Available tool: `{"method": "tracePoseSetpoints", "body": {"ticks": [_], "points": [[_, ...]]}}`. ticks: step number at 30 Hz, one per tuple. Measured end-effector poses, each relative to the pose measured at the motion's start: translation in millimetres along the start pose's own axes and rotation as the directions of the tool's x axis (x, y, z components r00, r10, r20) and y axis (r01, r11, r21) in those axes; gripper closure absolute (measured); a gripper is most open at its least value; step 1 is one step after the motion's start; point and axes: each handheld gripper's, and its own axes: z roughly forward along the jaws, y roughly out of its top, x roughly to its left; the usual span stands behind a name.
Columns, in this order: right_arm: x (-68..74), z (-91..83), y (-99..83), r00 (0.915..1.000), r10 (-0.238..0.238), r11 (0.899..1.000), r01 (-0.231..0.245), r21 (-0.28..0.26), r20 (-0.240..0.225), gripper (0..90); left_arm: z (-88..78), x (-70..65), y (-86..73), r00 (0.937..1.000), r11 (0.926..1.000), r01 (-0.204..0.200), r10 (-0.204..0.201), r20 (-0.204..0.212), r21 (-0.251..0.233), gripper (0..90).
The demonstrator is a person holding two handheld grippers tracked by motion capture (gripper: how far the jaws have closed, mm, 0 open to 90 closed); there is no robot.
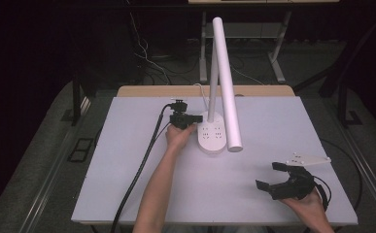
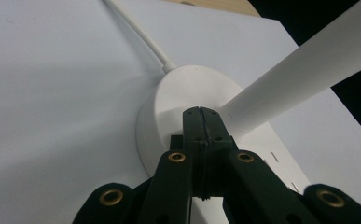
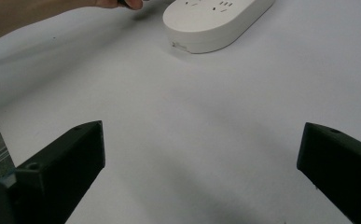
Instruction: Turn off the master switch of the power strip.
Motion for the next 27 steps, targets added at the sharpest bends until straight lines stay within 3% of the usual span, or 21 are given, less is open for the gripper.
{"method": "tracePoseSetpoints", "body": {"ticks": [1,3,4,9,12,15,25,27], "points": [[0.0,0.2,-0.1,1.0,-0.003,1.0,0.003,0.0,0.0,0.2,0.7,-1.3,1.4,0.9999,0.9999,0.013,-0.013,-0.003,0.005,90.0],[0.5,-0.1,-0.3,1.0,-0.003,1.0,0.003,0.001,-0.002,0.2,1.0,-6.4,3.7,0.999,0.9996,-0.009,0.01,-0.042,0.029,90.0],[0.5,-0.3,-0.3,1.0,-0.005,1.0,0.005,0.0,-0.001,0.2,1.5,-7.6,4.6,0.9987,0.9995,-0.001,0.003,-0.051,0.031,90.0],[0.7,-1.2,-0.2,1.0,-0.001,1.0,0.001,-0.001,0.001,0.2,3.0,-8.7,7.2,0.9979,0.9986,0.035,-0.033,-0.055,0.04,90.0],[0.5,-1.1,-0.3,1.0,-0.001,1.0,0.001,-0.003,0.0,0.2,3.0,-10.1,8.3,0.9975,0.9985,0.014,-0.01,-0.07,0.053,90.0],[0.3,-0.6,-0.1,1.0,-0.001,1.0,0.001,-0.002,0.002,0.2,5.2,-16.1,10.5,0.9935,0.9968,-0.021,0.029,-0.11,0.077,90.0],[-2.8,-4.9,-1.2,0.9998,0.017,1.0,-0.017,-0.011,0.007,0.2,4.9,-11.6,12.6,0.9968,0.9973,0.057,-0.054,-0.059,0.046,90.0],[-3.8,-5.6,-1.4,0.9997,0.022,1.0,-0.022,-0.016,0.008,0.2,1.4,-9.5,13.5,0.997,0.9975,0.041,-0.037,-0.068,0.058,90.0]]}}
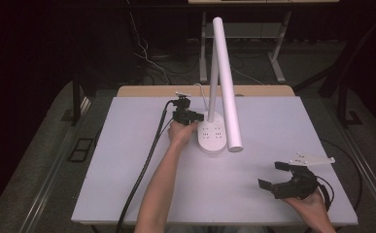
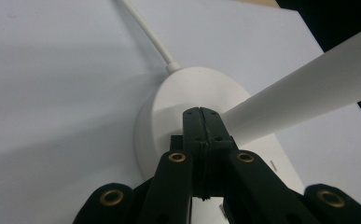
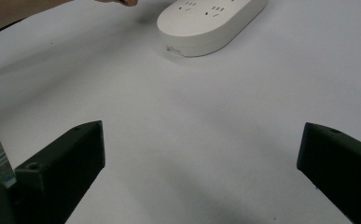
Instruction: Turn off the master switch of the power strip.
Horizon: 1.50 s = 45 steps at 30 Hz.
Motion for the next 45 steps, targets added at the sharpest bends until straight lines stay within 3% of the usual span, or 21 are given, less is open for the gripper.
{"method": "tracePoseSetpoints", "body": {"ticks": [2,4,8,14,26,34,39,45], "points": [[-1.2,0.5,0.0,1.0,-0.001,1.0,0.001,-0.002,0.001,0.2,-3.4,4.4,-1.4,1.0,1.0,-0.006,0.006,0.006,-0.002,90.0],[-1.3,0.8,0.4,1.0,0.003,1.0,-0.003,0.0,0.0,0.2,-7.0,8.4,-4.5,0.9991,0.9994,0.019,-0.018,0.037,-0.031,90.0],[-0.5,2.0,0.4,1.0,0.0,1.0,0.0,0.003,0.002,0.2,-16.1,13.9,-6.6,0.9989,0.9991,-0.015,0.016,0.044,-0.039,89.9],[0.8,3.3,0.4,1.0,-0.005,1.0,0.005,0.009,0.001,0.2,-31.6,12.1,-6.0,0.9957,0.9972,-0.045,0.05,0.078,-0.06,86.9],[1.2,4.0,0.2,1.0,-0.008,1.0,0.007,0.01,0.002,0.2,-65.5,6.2,-8.2,0.9902,0.9894,-0.1,0.109,0.087,-0.106,82.6],[2.4,5.5,-0.1,0.9998,-0.018,1.0,0.018,0.011,0.0,0.2,-86.4,-1.0,-10.1,0.9786,0.9769,-0.166,0.18,0.1,-0.135,53.5],[3.0,5.9,-0.2,0.9998,-0.019,1.0,0.019,0.009,0.002,0.2,-98.4,-5.1,-12.8,0.9753,0.972,-0.193,0.205,0.082,-0.134,32.0],[2.9,5.6,-0.2,0.9998,-0.018,1.0,0.018,0.005,0.003,0.2,-115.7,-6.2,-20.4,0.9674,0.9671,-0.214,0.229,0.108,-0.138,12.3]]}}
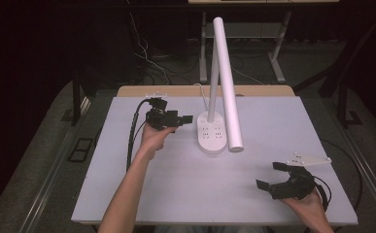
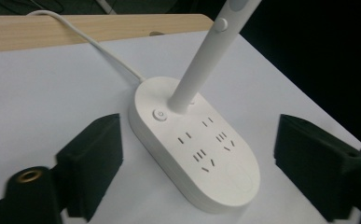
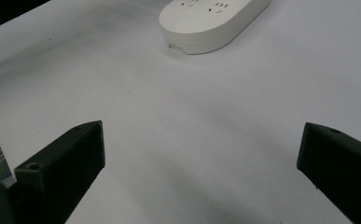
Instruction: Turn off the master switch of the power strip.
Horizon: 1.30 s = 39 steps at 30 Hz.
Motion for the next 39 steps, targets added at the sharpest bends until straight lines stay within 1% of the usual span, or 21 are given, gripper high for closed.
{"method": "tracePoseSetpoints", "body": {"ticks": [1,2,3,4,5,8,13,18,22,26,29,31,35,39], "points": [[0.1,0.0,0.1,1.0,0.002,1.0,-0.002,0.0,0.0,0.2,-3.2,-0.3,-0.6,1.0,1.0,0.001,-0.001,-0.003,-0.001,9.5],[0.1,0.1,0.1,1.0,0.002,1.0,-0.002,0.0,0.0,0.1,-5.6,-0.9,-1.1,1.0,1.0,0.007,-0.007,-0.005,-0.001,4.5],[0.3,0.2,0.1,1.0,0.001,1.0,-0.001,0.001,0.0,0.2,-8.5,-0.4,-1.6,1.0,1.0,0.001,-0.001,0.0,0.001,0.0],[0.5,0.2,0.1,1.0,0.001,1.0,-0.001,0.001,-0.001,0.2,-11.6,-0.9,-3.0,1.0,1.0,0.001,-0.001,-0.002,-0.004,0.0],[0.5,0.2,0.1,1.0,0.0,1.0,0.001,0.002,-0.001,0.1,-14.7,-0.8,-4.2,0.9999,0.9999,-0.01,0.01,-0.002,0.003,0.0],[1.1,0.5,0.4,1.0,0.0,1.0,0.0,0.002,-0.001,0.2,-22.7,-2.7,-9.3,0.9996,0.9996,-0.026,0.027,-0.011,0.011,0.0],[1.5,0.8,0.2,1.0,0.0,1.0,0.0,0.005,-0.002,0.2,-37.3,-4.1,-18.8,0.9994,0.9995,-0.028,0.028,-0.02,-0.013,0.0],[1.5,0.7,0.2,1.0,-0.004,1.0,0.004,0.003,-0.002,0.2,-53.0,-5.9,-27.1,0.9988,0.9987,-0.045,0.045,-0.019,-0.025,0.0],[1.6,0.7,0.2,1.0,-0.004,1.0,0.004,0.003,-0.001,0.1,-65.8,-7.1,-35.4,0.9984,0.9978,-0.051,0.05,-0.025,-0.043,0.0],[1.8,1.0,0.0,1.0,-0.003,1.0,0.003,0.005,-0.002,0.2,-76.6,-8.4,-44.2,0.998,0.997,-0.06,0.059,-0.023,-0.049,0.0],[1.8,1.4,-0.2,1.0,-0.002,1.0,0.002,0.007,-0.001,0.1,-83.6,-10.7,-50.4,0.9978,0.996,-0.064,0.062,-0.023,-0.063,0.0],[1.7,1.7,-0.3,1.0,-0.004,1.0,0.004,0.007,-0.001,0.2,-86.8,-12.5,-54.8,0.9971,0.9949,-0.075,0.074,-0.02,-0.068,0.0],[1.9,2.2,-0.4,1.0,-0.001,1.0,0.001,0.008,0.0,0.2,-92.5,-15.4,-65.5,0.9936,0.9921,-0.11,0.108,-0.033,-0.06,0.0],[2.2,2.5,-0.4,1.0,-0.003,1.0,0.003,0.006,0.002,0.2,-97.2,-16.8,-79.0,0.9934,0.9919,-0.11,0.108,-0.038,-0.064,0.0]]}}
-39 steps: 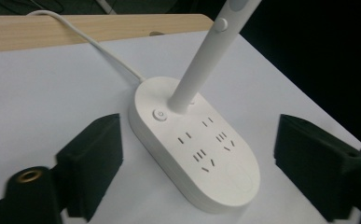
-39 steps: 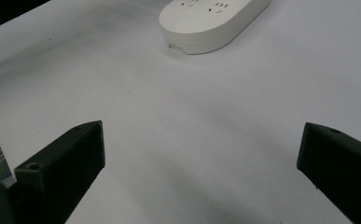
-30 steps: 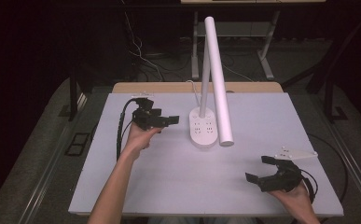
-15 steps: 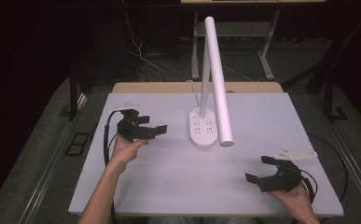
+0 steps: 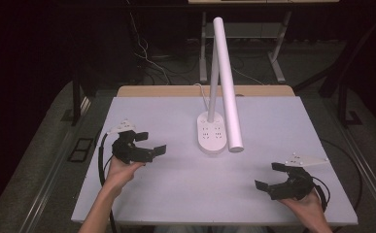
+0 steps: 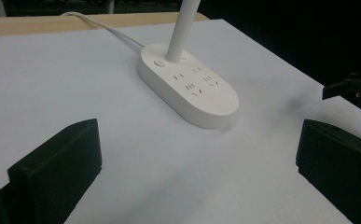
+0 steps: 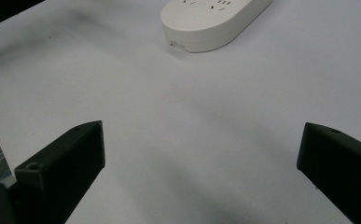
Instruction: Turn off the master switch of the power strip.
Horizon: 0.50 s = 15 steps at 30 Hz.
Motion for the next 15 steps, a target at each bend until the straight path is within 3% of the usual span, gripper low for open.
{"method": "tracePoseSetpoints", "body": {"ticks": [15], "points": [[0.4,0.1,-1.1,1.0,0.003,1.0,-0.003,0.007,-0.003,0.1,-23.2,-13.2,-48.3,0.9999,0.9997,-0.016,0.016,0.005,-0.018,0.0]]}}
